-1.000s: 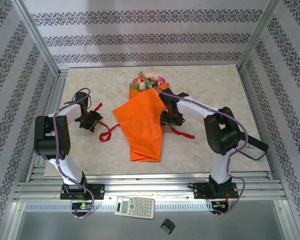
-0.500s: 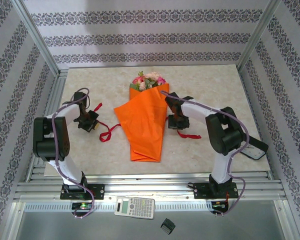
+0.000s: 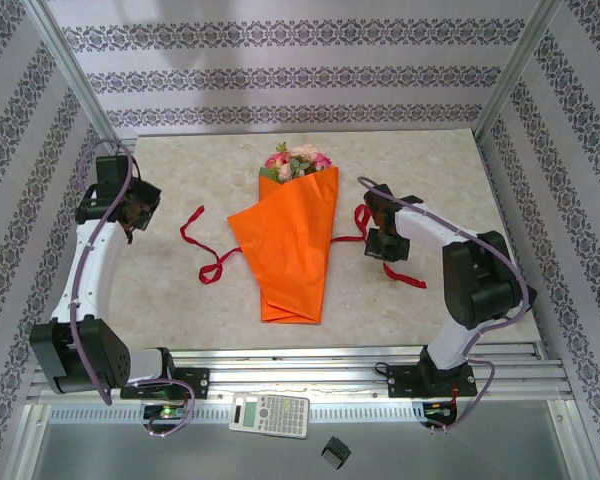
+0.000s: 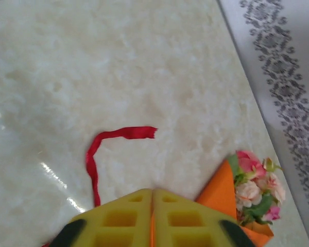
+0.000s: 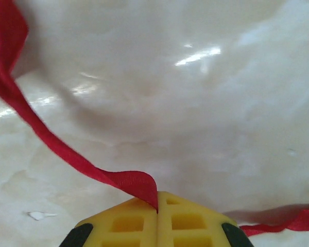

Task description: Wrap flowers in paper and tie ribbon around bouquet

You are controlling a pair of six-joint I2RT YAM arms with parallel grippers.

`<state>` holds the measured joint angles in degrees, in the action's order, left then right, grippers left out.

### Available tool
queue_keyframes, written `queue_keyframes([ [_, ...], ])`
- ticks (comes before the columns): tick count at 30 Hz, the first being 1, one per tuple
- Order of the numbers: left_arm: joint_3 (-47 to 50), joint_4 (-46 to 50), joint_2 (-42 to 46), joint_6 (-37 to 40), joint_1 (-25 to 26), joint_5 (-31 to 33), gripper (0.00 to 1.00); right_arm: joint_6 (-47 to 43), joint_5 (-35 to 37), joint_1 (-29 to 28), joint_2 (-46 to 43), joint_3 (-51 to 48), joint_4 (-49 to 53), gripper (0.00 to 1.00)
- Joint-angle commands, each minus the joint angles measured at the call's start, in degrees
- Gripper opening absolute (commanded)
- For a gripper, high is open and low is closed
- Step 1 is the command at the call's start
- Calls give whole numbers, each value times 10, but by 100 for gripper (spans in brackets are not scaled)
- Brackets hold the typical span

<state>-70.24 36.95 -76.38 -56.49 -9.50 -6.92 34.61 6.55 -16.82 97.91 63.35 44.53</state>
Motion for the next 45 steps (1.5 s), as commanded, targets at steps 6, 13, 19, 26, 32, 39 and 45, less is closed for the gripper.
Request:
queue_keyframes([
  [6, 7, 67, -147, 22, 41, -47, 46, -1, 14, -2, -23, 9, 22, 0],
  [13, 7, 29, -238, -27, 95, -74, 55, 3, 15, -12, -38, -4, 21, 0],
  [19, -13, 43, -298, -47, 125, -35, 48, 8, 17, -13, -46, -13, 19, 0],
  [26, 17, 15, -318, -56, 127, -13, 42, 16, 15, -14, -48, -16, 12, 0],
  [32, 13, -43, -366, -74, 128, -39, 15, 16, 13, -18, -46, -15, 11, 0],
  [39, 58, -39, -230, -73, 78, 17, 0, 7, 30, -14, -74, -20, 18, 0],
  [45, 63, 22, -40, -28, -12, 63, 0, -6, 36, 0, -110, -31, 23, 0],
])
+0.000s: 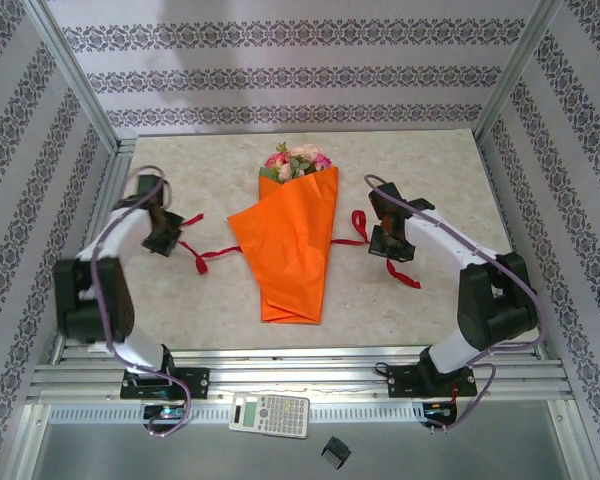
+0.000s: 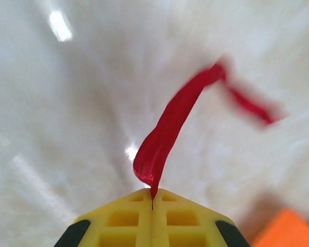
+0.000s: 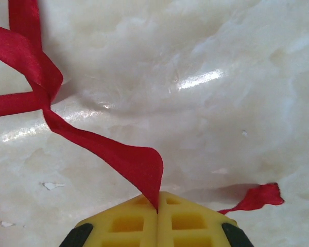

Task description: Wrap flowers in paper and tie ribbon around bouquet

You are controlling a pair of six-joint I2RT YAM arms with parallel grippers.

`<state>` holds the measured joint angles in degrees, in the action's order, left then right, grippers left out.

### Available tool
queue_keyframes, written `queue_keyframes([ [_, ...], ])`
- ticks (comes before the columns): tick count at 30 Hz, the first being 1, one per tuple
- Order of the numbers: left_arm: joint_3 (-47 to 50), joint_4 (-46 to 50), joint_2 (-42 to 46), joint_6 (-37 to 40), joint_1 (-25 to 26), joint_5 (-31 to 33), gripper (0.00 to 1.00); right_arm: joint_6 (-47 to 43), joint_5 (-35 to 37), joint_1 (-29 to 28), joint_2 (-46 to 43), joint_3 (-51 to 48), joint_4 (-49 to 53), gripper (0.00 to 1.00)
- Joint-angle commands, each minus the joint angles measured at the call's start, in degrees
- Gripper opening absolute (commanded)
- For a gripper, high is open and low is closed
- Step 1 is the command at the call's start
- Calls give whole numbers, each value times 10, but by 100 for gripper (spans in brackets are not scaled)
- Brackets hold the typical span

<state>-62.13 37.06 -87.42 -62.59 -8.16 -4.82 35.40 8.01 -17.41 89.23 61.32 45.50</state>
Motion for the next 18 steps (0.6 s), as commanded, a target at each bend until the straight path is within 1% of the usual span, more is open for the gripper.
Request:
queue_keyframes([
  [1, -33, 24, 87, 46, -31, 37, 0, -18, 20, 6, -28, -10, 14, 0],
  [3, -68, 17, 105, 60, -26, 7, 0, -23, 18, 6, -34, -5, 20, 0],
  [5, -95, 2, 116, 58, -1, -14, 0, -29, 16, 6, -38, -2, 25, 0],
  [7, -109, -62, 127, 67, 41, -38, 0, -32, 15, 7, -41, -2, 27, 0],
  [8, -123, -89, 127, 67, 70, -47, 0, -33, 12, 8, -42, -3, 27, 0],
  [10, -139, -173, 118, 78, 128, -73, 0, -33, 4, 9, -46, -5, 31, 0],
  [11, -154, -206, 105, 83, 162, -79, 0, -31, 1, 10, -50, -9, 32, 0],
  [12, -172, -239, 83, 80, 192, -104, 0, -30, 1, 10, -55, -13, 33, 0],
  [15, -233, -299, 4, 69, 267, -162, 0, -28, 1, 12, -76, -27, 38, 0],
  [18, -294, -342, -83, 70, 331, -200, 0, -26, -2, 15, -103, -44, 44, 0],
])
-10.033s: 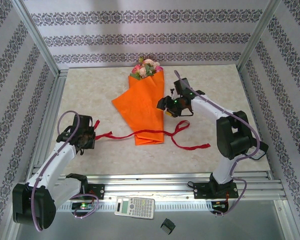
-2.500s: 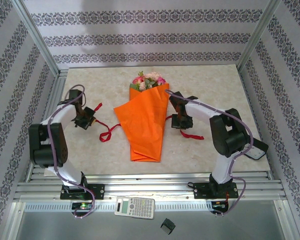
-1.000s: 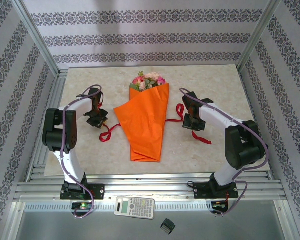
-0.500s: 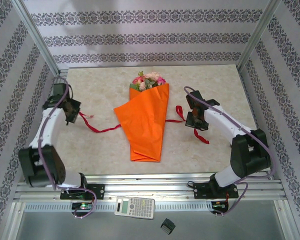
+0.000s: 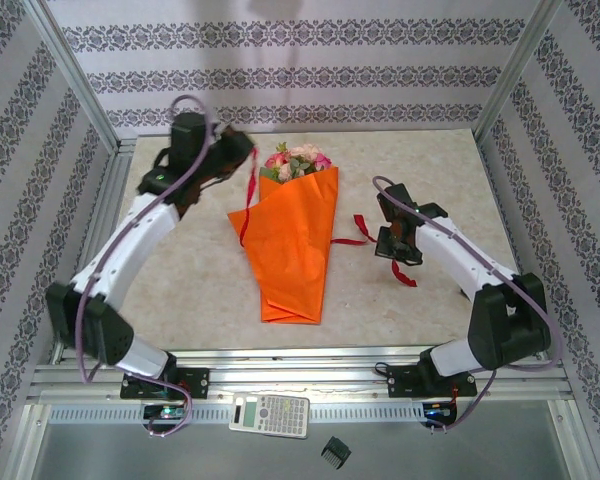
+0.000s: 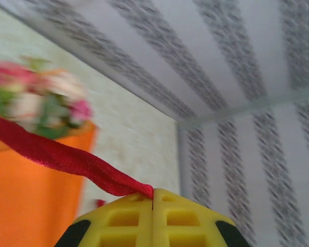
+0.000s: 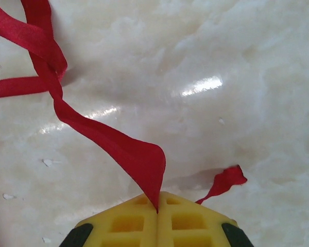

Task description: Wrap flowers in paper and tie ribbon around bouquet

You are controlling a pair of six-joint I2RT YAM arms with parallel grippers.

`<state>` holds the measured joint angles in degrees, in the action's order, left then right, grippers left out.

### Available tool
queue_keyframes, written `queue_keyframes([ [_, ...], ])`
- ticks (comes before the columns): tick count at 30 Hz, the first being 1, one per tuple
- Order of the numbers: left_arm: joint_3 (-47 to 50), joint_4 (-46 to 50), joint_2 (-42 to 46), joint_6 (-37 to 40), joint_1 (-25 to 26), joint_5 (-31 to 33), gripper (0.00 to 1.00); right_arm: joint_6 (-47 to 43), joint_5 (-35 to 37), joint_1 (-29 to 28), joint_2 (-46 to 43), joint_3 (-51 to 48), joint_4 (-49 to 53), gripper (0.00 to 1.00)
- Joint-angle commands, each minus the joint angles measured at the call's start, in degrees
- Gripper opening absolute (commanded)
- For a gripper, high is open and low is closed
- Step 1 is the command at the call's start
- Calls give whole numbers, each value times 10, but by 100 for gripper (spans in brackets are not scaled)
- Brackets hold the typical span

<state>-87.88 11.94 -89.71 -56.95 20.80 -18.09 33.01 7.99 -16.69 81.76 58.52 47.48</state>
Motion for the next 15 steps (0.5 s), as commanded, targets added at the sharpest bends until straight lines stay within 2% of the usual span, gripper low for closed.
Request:
queue_keyframes([
  [1, -55, -100, -89, 11, 56, -81, 0, -2, -5, 9, -36, -22, 25, 0],
  [6, -144, -125, -265, 7, 109, -140, 0, 2, -26, 10, -86, -53, 37, 0],
  [8, -182, -108, -334, 16, 116, -161, 4, 6, -40, 9, -104, -65, 41, 0],
  [10, -220, -72, -389, 38, 121, -165, 13, 7, -57, 6, -119, -76, 42, 0],
  [12, -257, -28, -431, 63, 126, -166, 27, 7, -74, 3, -135, -87, 41, 0],
  [15, -291, 18, -456, 92, 132, -165, 40, 9, -95, -2, -155, -98, 40, 0],
])
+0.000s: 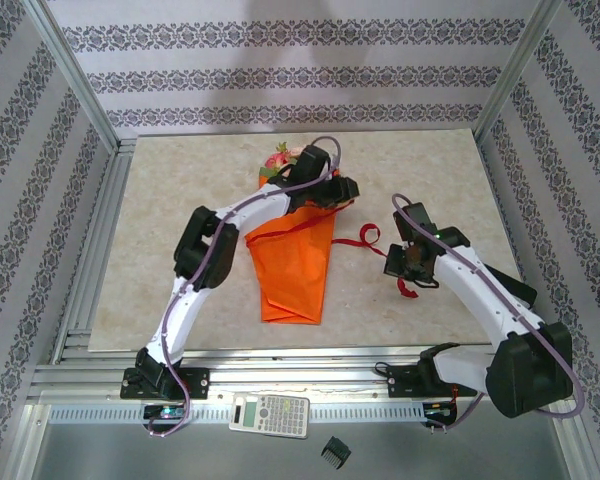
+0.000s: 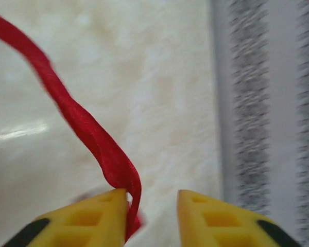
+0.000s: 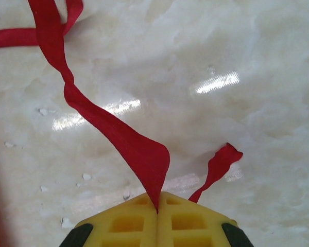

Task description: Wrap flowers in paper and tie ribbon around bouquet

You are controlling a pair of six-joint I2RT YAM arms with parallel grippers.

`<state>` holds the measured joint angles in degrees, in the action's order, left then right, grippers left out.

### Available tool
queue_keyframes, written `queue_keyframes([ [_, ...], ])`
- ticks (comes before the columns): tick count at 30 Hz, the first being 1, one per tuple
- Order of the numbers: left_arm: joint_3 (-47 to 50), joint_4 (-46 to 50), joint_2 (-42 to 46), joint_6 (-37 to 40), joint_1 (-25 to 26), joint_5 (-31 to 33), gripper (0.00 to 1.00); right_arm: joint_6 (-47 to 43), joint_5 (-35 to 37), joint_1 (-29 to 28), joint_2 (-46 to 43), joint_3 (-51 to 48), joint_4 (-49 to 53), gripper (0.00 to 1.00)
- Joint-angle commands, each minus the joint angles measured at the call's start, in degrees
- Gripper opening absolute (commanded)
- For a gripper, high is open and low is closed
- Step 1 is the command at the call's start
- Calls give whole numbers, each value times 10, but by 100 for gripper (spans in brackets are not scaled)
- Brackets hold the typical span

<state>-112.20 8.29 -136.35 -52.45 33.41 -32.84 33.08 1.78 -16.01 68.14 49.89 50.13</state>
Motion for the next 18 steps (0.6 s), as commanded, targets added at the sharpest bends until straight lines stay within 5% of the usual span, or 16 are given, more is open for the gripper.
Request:
queue_keyframes([
  [1, -54, 66, 8, 55, 7, -13, 43, 8, -42, -9, -23, -14, 12, 0],
  [9, -129, 210, 33, 116, 13, 31, 62, -10, -78, -20, -44, -11, 37, 0],
  [14, -122, 298, 97, 100, 12, 131, 56, -19, -78, -14, -48, 0, 49, 0],
  [18, 14, 306, 198, 2, 7, 177, 49, -18, -108, -12, -35, 27, 40, 0],
])
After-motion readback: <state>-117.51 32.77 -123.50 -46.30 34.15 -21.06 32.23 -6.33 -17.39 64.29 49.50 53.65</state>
